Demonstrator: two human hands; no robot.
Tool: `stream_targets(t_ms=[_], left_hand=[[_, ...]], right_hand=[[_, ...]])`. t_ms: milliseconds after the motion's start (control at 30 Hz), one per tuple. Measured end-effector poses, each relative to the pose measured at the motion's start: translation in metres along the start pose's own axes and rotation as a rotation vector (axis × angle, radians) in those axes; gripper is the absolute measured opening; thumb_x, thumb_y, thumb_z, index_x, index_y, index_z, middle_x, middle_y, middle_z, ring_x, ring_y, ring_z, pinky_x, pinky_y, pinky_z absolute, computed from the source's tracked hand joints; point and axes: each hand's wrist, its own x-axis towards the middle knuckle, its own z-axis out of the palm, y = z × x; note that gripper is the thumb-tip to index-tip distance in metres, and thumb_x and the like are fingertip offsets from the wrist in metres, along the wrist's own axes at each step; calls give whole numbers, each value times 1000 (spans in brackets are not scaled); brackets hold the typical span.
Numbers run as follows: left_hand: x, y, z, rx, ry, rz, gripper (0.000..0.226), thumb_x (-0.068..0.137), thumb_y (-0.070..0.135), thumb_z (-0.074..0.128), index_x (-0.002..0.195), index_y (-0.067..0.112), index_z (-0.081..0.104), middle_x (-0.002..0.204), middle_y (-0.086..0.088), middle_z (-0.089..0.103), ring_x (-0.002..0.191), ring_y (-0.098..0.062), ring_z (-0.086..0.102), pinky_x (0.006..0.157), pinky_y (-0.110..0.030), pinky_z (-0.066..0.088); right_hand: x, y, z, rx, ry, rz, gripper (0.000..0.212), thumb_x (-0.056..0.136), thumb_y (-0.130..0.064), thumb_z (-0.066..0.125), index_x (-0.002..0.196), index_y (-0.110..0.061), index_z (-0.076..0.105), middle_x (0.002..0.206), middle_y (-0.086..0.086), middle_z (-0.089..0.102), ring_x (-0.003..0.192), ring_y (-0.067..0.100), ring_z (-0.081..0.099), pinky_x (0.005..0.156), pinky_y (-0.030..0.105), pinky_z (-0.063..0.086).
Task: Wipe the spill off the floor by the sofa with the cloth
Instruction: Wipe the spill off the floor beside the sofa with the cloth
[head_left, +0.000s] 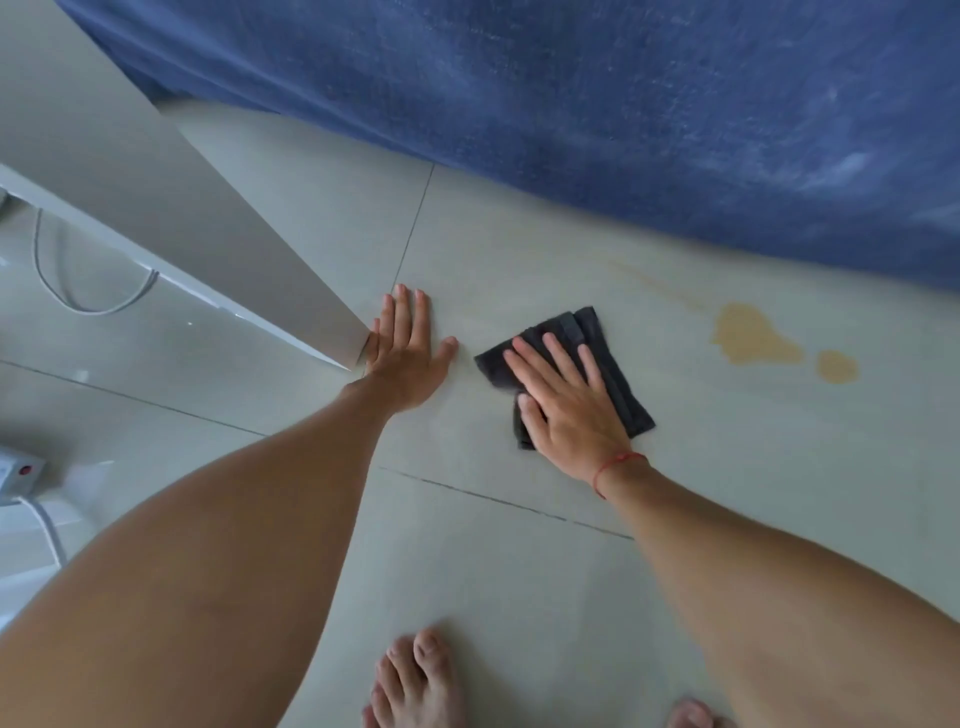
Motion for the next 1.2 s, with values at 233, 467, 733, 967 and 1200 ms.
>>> stream_targets(t_ms=[233,467,733,967,1200], left_hand=[[-6,-4,-16,164,-140,127,151,49,87,60,146,16,-31,153,-4,-40,141,-20,-37,119,-40,-15],[-17,-16,-1,193,-122,132,153,47,86,62,148,14,-28,154,-7,-36,142,-22,-34,118,-39,-14],[-11,-13,-3,185,-106,145,154,46,87,62,148,15,-28,154,-6,-37,142,-22,-34,117,-38,-15],[-11,-11,-4,187,-93,131,155,45,85,65,148,17,-28,155,-4,-36,143,-20,-34,119,-38,-13],[-8,-4,-12,202,-194,60,158,42,85,67,145,20,-34,152,-2,-41,141,-20,-37,119,-39,-14]], right_hand=[[21,13,-11,-9,48,170,52,97,-34,25,148,-29,30,157,-11,27,147,22,19,117,50,6],[44,-34,-2,-29,-53,-40,53,96,-34,24,149,-30,29,158,-13,23,148,26,14,117,58,5],[54,10,-7,-133,-122,-384,52,97,-34,25,149,-31,26,158,-12,24,148,21,17,118,49,6],[77,-10,-2,28,50,205,50,100,-31,25,150,-30,23,160,-12,18,149,18,10,119,47,0],[27,-22,3,15,17,80,51,98,-32,26,148,-27,32,157,-8,28,147,24,20,119,49,7]])
